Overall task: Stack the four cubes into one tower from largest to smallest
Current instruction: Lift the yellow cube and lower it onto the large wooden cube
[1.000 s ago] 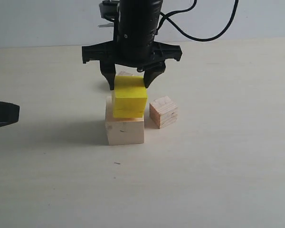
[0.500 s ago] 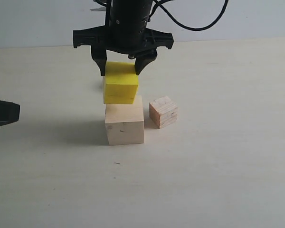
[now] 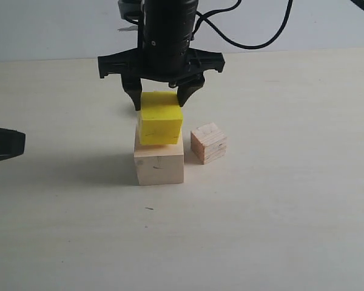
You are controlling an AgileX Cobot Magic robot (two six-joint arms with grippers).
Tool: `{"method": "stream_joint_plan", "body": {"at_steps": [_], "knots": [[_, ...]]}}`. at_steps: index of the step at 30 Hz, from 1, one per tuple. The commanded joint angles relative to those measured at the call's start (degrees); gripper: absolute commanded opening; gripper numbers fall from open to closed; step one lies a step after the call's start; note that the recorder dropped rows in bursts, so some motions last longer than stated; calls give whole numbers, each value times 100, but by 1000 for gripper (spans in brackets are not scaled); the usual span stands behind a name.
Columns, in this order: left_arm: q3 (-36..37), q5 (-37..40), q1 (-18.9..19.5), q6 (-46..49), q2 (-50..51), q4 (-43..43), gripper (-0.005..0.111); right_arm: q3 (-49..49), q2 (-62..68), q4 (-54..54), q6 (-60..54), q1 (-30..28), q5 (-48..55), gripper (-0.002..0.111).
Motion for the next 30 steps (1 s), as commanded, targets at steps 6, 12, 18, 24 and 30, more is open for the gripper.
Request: {"method": "stream_joint_plan", "body": {"at_steps": [6,12,18,24,30], "knots": [[22,-74,11,9,-10,-52,50,5,-23,-103,1,7,-47,0],[22,-74,11,9,-10,-52,50,5,63,-100,1,7,-47,0],[22,-74,11,9,-10,-52,50,5,114,-57,24,7,-47,0],[22,-74,11,9,-10,-52,50,5,114,-107,36,7,-47,6],[22,-74,11,9,-10,-52,50,5,114,-120,36,7,-47,58]]}}
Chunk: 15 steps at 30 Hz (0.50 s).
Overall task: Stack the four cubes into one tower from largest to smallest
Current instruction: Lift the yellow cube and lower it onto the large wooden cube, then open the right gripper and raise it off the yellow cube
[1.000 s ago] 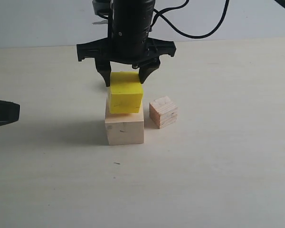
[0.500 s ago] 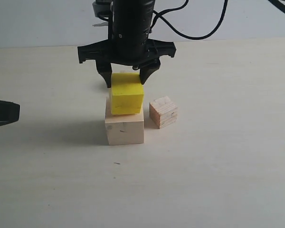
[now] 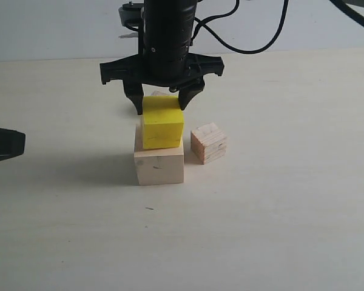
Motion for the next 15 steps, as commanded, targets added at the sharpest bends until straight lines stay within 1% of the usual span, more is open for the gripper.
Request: {"method": "stream_joint_plan", "body": {"at_steps": [1,3,4,8,15], "knots": [[22,-74,11,9,-10,-52,50,5,-12,-66,12,7,-35,62],[22,-74,11,9,-10,-52,50,5,-12,-44,22,7,-35,68],[22,-74,11,9,-10,-52,50,5,-12,-44,22,7,-35,69],[22,-74,11,9,-10,-52,50,5,-12,280,145,7,-35,69],[22,-74,11,9,-10,-52,50,5,-12,338,230,7,-35,69]]}}
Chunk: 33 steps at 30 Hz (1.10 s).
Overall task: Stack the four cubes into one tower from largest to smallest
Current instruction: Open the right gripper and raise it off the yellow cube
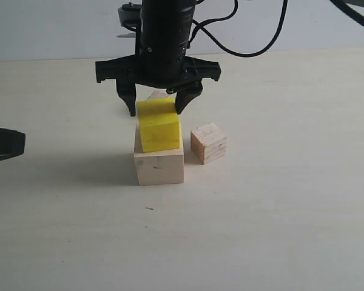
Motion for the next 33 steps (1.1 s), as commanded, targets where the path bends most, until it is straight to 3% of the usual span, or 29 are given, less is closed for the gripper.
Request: {"method": "stream_joint_plan", "body": {"at_steps": [1,24,33], "knots": [[22,-74,11,9,-10,-52,50,5,-12,64,109,7,-35,69],[22,-74,11,9,-10,-52,50,5,-271,24,220,7,-35,69],[22,-50,11,9,-10,-52,50,5,-783,-915,87,7,-35,69]]}}
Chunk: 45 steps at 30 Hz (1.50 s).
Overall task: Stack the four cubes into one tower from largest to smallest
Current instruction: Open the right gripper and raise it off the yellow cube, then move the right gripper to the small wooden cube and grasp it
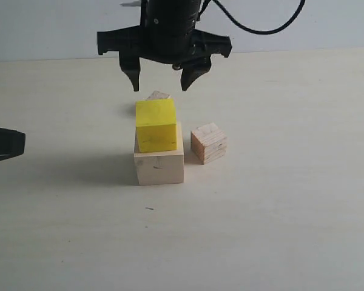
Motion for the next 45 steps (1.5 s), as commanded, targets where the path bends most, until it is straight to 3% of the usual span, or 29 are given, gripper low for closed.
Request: {"method": "stream_joint_plan", "body": {"at_steps": [1,7,19,25,33,45], "knots": [[22,-40,11,9,-10,-52,50,5,-305,-606,-253,3,-35,69],[43,-40,11,9,-10,-52,50,5,-507,-772,-956,-143,-35,69],[44,-40,11,24,-10,-11,50,20,-529,-604,-1976,-1138,-35,69],[44,-63,11,139,-10,3,50,496,-465,-658,-2807,-1474,-35,69],[44,-122,11,281,-10,93,50,640,174,1078,-3513,-1941,-35,69],[44,-191,11,335,-10,121,50,654,922,1666,-4514,-1956,-35,69]]}}
